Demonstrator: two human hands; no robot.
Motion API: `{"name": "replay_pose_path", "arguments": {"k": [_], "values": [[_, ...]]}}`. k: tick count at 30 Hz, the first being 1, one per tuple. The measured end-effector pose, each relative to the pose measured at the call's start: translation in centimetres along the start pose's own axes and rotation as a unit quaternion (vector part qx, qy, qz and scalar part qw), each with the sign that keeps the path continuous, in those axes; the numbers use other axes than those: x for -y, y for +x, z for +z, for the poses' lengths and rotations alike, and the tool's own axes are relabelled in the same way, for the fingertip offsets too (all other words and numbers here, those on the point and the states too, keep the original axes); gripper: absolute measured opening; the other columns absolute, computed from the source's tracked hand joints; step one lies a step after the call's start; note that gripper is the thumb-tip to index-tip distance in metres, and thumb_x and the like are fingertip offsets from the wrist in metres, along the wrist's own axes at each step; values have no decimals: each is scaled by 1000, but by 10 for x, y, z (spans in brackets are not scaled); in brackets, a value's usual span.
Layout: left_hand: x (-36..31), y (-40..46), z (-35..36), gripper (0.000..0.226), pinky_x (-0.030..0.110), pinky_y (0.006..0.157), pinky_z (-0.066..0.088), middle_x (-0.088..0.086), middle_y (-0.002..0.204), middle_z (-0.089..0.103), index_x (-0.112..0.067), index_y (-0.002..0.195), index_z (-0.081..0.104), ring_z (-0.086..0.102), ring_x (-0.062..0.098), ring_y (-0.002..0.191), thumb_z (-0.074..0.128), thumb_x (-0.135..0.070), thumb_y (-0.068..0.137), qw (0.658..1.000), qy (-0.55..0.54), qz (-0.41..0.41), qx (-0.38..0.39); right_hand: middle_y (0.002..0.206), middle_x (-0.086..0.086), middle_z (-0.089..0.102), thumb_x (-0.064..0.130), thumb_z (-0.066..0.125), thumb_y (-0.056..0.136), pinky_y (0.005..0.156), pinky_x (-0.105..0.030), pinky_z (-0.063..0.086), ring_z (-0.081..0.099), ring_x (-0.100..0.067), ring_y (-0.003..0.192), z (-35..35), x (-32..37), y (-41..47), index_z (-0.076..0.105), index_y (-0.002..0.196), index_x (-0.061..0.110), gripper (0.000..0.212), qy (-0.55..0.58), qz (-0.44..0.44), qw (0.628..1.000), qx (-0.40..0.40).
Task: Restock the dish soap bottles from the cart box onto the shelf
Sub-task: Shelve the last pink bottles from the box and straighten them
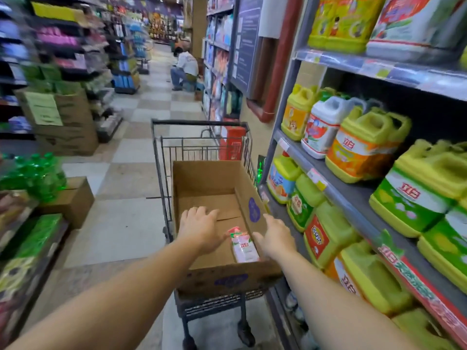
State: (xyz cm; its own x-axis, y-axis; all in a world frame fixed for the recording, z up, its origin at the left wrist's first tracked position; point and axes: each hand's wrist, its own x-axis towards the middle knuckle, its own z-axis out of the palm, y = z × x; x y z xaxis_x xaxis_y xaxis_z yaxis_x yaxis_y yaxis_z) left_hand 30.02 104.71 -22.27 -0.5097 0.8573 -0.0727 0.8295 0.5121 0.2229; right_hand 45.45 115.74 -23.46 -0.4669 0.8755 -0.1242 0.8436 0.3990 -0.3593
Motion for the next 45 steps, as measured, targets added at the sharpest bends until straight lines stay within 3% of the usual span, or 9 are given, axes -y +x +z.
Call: {"name": "replay_pose_path", "arguments": {"k": [14, 18, 22, 25, 28, 31, 36, 41, 45], "values": [[-5, 128, 163, 86, 38, 113, 32, 11, 150, 38, -27, 152, 26, 36, 31, 137, 60, -65, 83, 937, -94, -157, 298, 128, -10, 59, 19, 65, 86, 91, -30, 44, 58, -29, 114, 120, -76, 155, 45, 138, 21, 56, 81, 68, 966, 234], [-2, 147, 209, 97, 32, 111, 35, 12, 151, 38, -25, 155, 17, 41, 30, 136, 71, -56, 79, 887, -172, -184, 388, 128, 0, 62, 30, 65, 71, 98, -36, 48, 61, -22, 112, 186, -105, 184, 39, 142, 29, 76, 118, 124, 948, 268], [-8, 154, 254, 97, 17, 88, 41, 6, 140, 52, -10, 153, 19, 52, 14, 109, 81, -22, 79, 802, -342, -220, 437, 127, 0, 61, 16, 66, 82, 98, -29, 44, 59, -23, 115, 192, -94, 197, 44, 137, 24, 59, 119, 170, 942, 263], [-11, 156, 286, 112, 25, 97, 47, 9, 132, 59, -5, 148, 34, 58, 18, 113, 93, -27, 55, 744, -427, -246, 451, 125, 2, 61, 22, 65, 82, 93, -30, 44, 59, -24, 113, 205, -93, 207, 42, 135, 29, 57, 81, 172, 951, 245], [-15, 156, 306, 58, 23, 86, 55, 16, 115, 68, 3, 120, 63, 67, 20, 96, 85, -4, 68, 691, -532, -251, 420, 138, 0, 54, 32, 63, 85, 100, -32, 41, 53, -25, 125, 211, -93, 216, 23, 149, 31, 75, 33, 168, 947, 273], [-5, 158, 311, 45, 32, 83, 58, 16, 114, 71, -4, 115, 66, 70, 25, 93, 82, 1, 72, 663, -559, -323, 378, 144, -3, 50, 37, 64, 88, 108, -36, 39, 50, -26, 129, 220, -94, 219, 17, 153, 20, 82, 86, 221, 914, 329], [16, 161, 306, 53, 14, 38, 43, 7, 102, 71, -12, 119, 59, 61, 4, 53, 85, -9, 73, 654, -539, -368, 383, 127, 9, 60, 44, 66, 88, 77, -36, 50, 61, -17, 103, 239, -94, 212, 36, 142, 31, 64, 243, 295, 848, 367], [14, 160, 311, 72, 17, 57, 48, 4, 106, 70, -13, 128, 51, 69, 15, 81, 90, -18, 67, 666, -534, -361, 377, 118, 5, 65, 31, 73, 86, 36, -7, 39, 59, 2, 71, 240, -93, 220, 42, 134, 27, 57, 316, 280, 838, 346], [17, 157, 307, 63, 16, 55, 49, -1, 104, 68, -16, 124, 53, 62, 8, 76, 87, -18, 71, 680, -534, -348, 363, 118, 6, 67, 31, 74, 85, 42, -13, 43, 63, 0, 74, 241, -89, 215, 45, 132, 26, 55, 321, 277, 844, 329]]}}
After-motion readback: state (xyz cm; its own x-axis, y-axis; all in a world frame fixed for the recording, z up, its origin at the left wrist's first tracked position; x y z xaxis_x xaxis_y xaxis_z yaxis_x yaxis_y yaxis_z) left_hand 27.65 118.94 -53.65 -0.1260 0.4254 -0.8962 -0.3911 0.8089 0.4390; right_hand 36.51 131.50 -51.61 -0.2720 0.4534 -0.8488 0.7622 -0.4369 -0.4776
